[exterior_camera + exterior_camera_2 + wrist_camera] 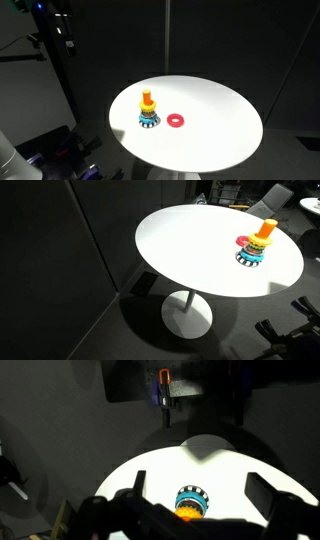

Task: Put the red ring on the ring holder

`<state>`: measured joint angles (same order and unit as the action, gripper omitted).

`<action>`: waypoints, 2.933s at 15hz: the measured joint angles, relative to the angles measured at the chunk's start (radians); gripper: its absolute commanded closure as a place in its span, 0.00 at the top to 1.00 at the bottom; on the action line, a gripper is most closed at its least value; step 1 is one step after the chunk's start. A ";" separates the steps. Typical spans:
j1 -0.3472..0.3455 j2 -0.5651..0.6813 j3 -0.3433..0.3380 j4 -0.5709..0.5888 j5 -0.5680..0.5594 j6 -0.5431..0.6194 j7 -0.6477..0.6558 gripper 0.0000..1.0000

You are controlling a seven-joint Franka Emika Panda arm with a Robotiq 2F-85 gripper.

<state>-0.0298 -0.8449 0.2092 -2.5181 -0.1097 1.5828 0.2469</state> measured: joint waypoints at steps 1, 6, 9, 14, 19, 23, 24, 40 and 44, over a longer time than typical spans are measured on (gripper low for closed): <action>0.000 0.000 0.000 0.001 0.000 0.000 0.000 1.00; 0.003 0.001 -0.002 0.000 0.000 0.000 0.000 1.00; 0.004 0.015 -0.015 0.008 0.002 0.006 0.001 1.00; -0.004 0.088 -0.071 0.066 0.015 0.044 0.008 1.00; -0.034 0.222 -0.115 0.150 0.026 0.112 0.039 1.00; -0.061 0.351 -0.143 0.225 0.032 0.147 0.080 1.00; -0.066 0.383 -0.151 0.245 0.037 0.149 0.087 1.00; -0.147 0.735 -0.337 0.396 0.107 0.310 0.115 1.00; -0.162 0.791 -0.364 0.394 0.096 0.405 0.116 1.00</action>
<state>-0.1915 -0.0539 -0.1551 -2.1242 -0.0138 1.9877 0.3631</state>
